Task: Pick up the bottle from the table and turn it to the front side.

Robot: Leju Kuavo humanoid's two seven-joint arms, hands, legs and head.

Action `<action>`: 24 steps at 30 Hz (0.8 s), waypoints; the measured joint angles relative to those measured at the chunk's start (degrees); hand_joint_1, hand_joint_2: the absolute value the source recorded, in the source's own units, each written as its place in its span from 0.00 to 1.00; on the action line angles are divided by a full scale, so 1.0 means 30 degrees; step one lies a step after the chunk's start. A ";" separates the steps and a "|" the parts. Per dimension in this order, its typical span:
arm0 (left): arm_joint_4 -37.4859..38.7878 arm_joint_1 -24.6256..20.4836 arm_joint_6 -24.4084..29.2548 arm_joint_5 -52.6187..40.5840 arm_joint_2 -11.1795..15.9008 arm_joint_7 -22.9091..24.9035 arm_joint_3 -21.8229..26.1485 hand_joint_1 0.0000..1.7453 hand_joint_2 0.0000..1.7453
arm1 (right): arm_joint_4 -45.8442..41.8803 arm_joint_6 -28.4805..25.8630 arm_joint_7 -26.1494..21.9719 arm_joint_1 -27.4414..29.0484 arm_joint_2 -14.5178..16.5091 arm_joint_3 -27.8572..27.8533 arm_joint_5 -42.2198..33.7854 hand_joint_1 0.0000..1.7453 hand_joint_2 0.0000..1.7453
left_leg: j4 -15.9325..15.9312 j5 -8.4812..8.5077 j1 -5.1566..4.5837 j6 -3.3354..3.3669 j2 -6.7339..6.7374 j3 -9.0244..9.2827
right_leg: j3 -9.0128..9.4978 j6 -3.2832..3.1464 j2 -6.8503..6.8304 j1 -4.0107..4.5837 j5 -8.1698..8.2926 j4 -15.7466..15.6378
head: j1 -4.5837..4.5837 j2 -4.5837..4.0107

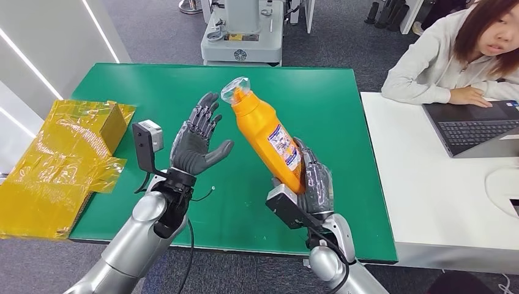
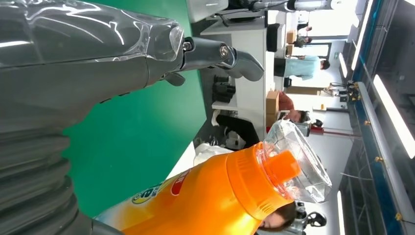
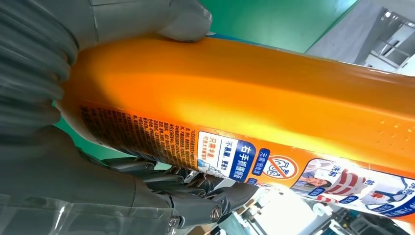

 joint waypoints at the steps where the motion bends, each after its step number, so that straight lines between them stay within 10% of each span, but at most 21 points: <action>1: 0.0000 -0.0040 0.0069 -0.0159 0.0007 -0.0040 -0.0002 0.00 1.00 | -0.0018 0.0058 -0.0049 -0.0003 -0.0002 0.0011 0.0013 1.00 1.00 | 0.0000 0.0000 0.0000 0.0000 0.0000 -0.0001 | 0.0000 0.0000 0.0000 0.0000 0.0000 0.0000 | 0.0000 0.0000; 24: 0.0000 -0.0906 -0.2117 0.2991 0.0184 0.2146 0.0306 0.00 1.00 | 0.1036 0.0818 -0.0107 -0.1577 0.0463 0.1923 0.2791 1.00 1.00 | -0.0001 0.0001 0.0001 -0.0001 -0.0005 -0.0015 | -0.0003 0.0000 -0.0006 0.0001 0.0000 0.0007 | -0.0002 0.0000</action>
